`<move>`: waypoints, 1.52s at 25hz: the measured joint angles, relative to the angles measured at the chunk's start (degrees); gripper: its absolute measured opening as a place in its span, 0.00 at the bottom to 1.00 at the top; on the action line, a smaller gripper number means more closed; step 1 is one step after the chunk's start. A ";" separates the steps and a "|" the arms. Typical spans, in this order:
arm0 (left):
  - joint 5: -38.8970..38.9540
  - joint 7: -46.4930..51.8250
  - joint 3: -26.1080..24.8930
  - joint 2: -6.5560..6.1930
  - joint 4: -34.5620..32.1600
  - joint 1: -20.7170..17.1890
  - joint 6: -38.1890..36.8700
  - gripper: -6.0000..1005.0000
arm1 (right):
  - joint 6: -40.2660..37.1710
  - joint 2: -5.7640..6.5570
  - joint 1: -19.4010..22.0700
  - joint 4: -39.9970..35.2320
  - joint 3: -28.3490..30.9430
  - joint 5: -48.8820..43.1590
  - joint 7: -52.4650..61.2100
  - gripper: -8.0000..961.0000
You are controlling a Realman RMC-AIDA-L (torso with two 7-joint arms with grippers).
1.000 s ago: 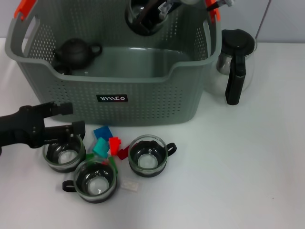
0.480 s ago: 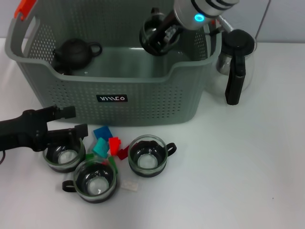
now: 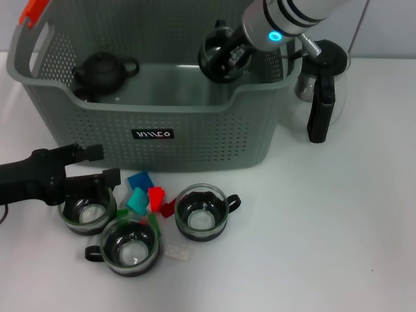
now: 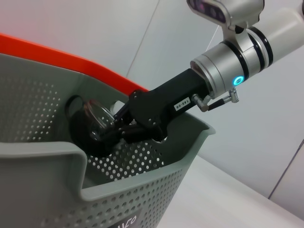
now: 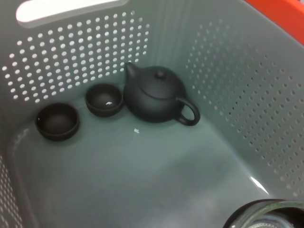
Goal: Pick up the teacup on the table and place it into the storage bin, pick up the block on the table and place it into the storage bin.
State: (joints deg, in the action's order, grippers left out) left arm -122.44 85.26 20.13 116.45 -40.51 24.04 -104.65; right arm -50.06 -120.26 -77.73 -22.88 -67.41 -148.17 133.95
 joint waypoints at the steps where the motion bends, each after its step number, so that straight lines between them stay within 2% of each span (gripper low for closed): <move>1: 0.00 0.00 0.00 0.00 0.00 0.05 0.00 0.87 | 0.01 0.00 0.07 0.03 -0.05 0.00 0.00 0.07; 19: 0.00 0.00 0.08 0.00 0.00 0.31 -0.03 0.87 | -0.62 -0.02 0.28 0.23 -0.80 0.18 -1.46 0.07; 27: 0.00 0.00 -0.11 0.00 0.00 0.40 0.05 0.87 | -0.41 -0.06 -0.15 0.05 -0.98 0.10 -1.13 0.14; 31: 0.08 0.00 -0.18 0.00 0.00 0.40 0.08 0.87 | -0.52 -0.05 -0.24 -0.27 -0.98 0.03 -0.73 0.31; 34: 0.20 0.00 -0.21 0.00 -0.01 0.36 0.12 0.87 | -2.66 0.15 0.26 -3.48 -0.58 0.14 -0.05 0.42; 38: 0.45 0.10 -0.22 -0.13 -0.07 0.16 -0.11 0.87 | -13.44 0.74 2.34 -17.21 1.06 0.32 1.73 0.55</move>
State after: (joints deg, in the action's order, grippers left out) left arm -121.98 85.35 19.91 116.32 -40.58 24.20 -104.76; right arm -63.50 -119.52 -75.40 -40.09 -66.35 -147.86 135.68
